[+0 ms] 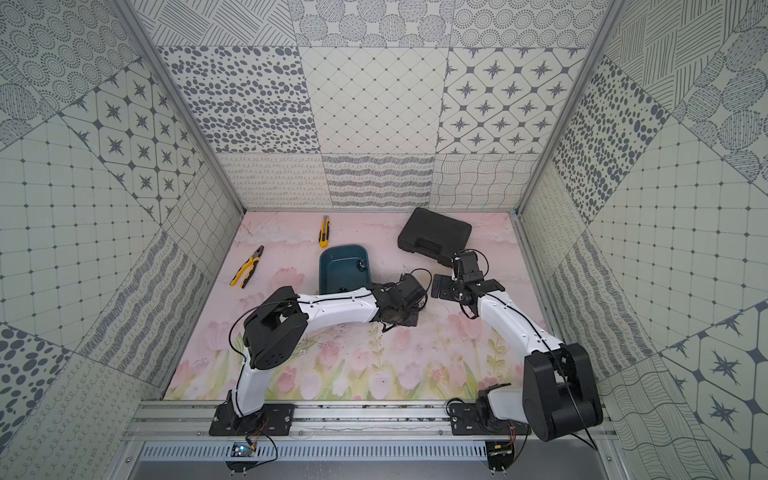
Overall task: Take out the wing nut from the storage box
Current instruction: Place the wing nut at the center of the board, then pick up the wing nut from the storage box.
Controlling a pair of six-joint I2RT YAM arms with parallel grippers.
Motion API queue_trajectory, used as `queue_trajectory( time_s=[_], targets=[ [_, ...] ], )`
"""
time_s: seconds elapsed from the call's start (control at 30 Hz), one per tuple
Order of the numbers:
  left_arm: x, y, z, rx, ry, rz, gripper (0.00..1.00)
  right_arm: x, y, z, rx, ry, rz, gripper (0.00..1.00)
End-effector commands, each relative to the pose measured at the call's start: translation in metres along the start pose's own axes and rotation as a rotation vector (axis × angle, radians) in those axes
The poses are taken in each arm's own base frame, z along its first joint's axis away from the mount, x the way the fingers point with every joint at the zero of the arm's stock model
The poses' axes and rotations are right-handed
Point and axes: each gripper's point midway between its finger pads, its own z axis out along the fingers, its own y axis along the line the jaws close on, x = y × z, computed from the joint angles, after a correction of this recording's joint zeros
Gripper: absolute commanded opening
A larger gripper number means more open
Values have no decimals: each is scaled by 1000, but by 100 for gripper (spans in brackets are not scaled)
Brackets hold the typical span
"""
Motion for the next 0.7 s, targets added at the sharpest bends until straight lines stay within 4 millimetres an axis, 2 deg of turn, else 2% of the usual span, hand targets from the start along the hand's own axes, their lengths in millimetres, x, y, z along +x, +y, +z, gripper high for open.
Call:
queue_trajectory(
  time_s=[0.0,0.13,0.23,0.37,0.5,0.63,0.67],
  targets=[
    [-12,-2,-14,4,-33,-5,21,-10,3,-10,-17,-40,3,97],
    [-23,-4,-33,20,-74,-6,22,-11,3,-11,-18,-43,2,97],
    [-42,-2,-57,33,-135,-10,23,-12,5,-11,-25,-39,2,97],
    [-66,32,-82,-6,-178,-63,24,-12,10,-11,-32,-32,-10,97],
    [-98,84,-102,-47,-243,-168,25,-14,18,-11,-41,-29,-31,97],
    [-120,141,-106,-103,-276,-281,26,-15,26,-9,-47,-26,-51,97],
    [-123,150,-104,-107,-274,-303,26,-15,28,-9,-49,-24,-55,97]
  ],
)
